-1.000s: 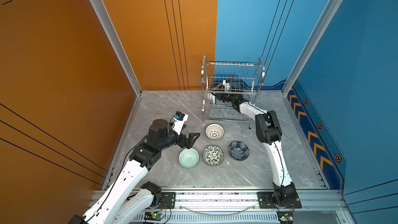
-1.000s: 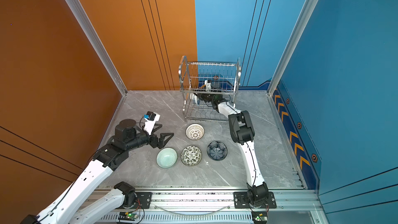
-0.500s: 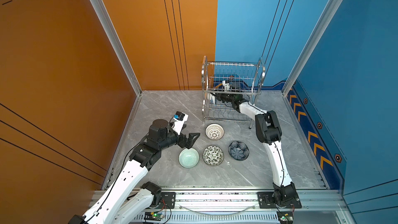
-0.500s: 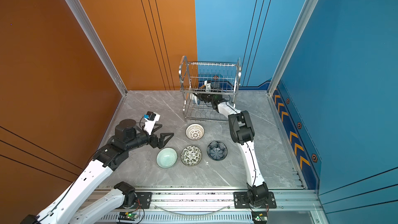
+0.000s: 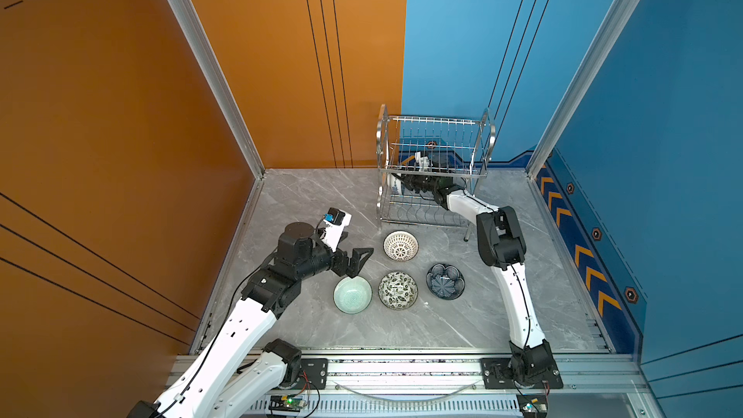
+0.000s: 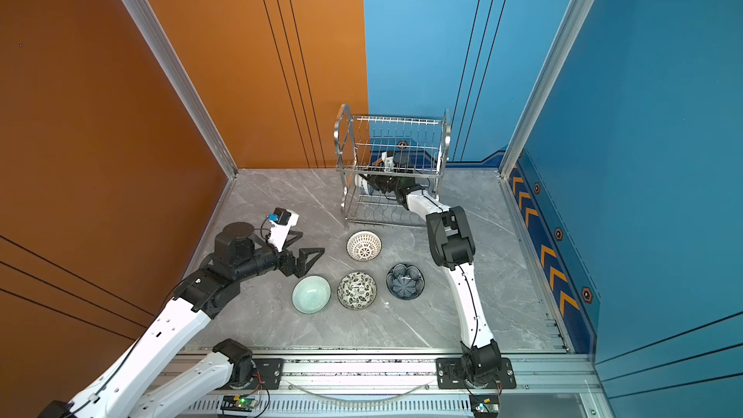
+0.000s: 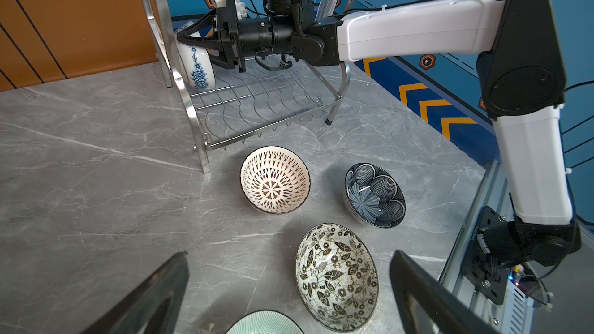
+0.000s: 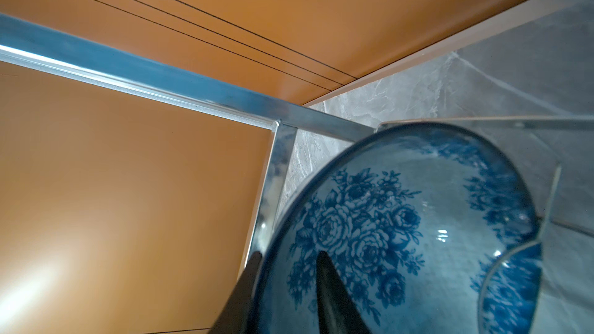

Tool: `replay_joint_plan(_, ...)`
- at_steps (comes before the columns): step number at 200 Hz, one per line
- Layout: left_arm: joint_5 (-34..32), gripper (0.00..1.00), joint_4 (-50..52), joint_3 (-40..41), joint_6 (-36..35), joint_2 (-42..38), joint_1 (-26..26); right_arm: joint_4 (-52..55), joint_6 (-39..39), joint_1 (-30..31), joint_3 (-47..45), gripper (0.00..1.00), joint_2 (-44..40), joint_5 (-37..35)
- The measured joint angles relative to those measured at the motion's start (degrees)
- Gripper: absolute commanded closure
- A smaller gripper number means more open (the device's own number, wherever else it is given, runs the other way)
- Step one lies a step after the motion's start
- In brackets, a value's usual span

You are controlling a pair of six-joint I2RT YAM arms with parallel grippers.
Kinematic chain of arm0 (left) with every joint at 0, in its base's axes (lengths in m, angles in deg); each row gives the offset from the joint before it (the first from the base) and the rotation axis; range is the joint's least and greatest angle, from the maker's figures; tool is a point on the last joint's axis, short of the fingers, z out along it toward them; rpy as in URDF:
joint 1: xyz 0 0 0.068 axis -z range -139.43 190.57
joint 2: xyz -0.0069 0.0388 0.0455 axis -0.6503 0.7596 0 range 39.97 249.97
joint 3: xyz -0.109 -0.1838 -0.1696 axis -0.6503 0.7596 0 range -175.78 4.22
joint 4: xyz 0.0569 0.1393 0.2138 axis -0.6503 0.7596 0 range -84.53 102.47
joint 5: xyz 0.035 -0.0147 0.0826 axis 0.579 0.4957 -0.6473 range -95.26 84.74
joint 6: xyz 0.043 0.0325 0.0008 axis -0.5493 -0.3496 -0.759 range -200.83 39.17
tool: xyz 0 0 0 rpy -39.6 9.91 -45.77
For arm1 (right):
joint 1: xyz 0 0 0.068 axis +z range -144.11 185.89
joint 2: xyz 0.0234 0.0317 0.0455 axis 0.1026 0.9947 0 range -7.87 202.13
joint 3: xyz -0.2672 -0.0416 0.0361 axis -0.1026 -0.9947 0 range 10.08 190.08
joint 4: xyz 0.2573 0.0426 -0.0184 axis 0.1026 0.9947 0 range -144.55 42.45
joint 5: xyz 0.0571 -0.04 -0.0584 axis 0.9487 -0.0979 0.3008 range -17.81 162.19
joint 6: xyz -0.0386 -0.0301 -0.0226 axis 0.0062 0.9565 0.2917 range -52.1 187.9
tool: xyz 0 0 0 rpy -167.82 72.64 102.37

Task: Load bowls into a dish rack
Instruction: Place the bowl in the dish rack.

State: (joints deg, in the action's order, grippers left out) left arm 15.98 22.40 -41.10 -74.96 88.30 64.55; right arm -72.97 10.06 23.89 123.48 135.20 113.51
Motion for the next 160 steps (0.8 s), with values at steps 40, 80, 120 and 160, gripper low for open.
replay_joint_plan(40,0.0,0.02,0.0,0.0,0.0,0.0,0.0,0.4,0.0,0.0,0.0,0.67,0.0,0.0)
replay_joint_plan(80,0.0,0.02,0.0,0.0,0.0,0.0,0.0,0.3,0.0,0.0,-0.3,0.66,0.0,0.0)
replay_joint_plan(120,0.0,0.02,0.0,0.0,0.0,0.0,0.0,0.2,0.0,-0.1,-1.0,0.65,-0.4,0.0)
replay_joint_plan(160,0.0,0.02,0.0,0.2,0.0,-0.3,0.0,0.0,0.0,-0.2,-1.7,0.62,-0.8,0.0)
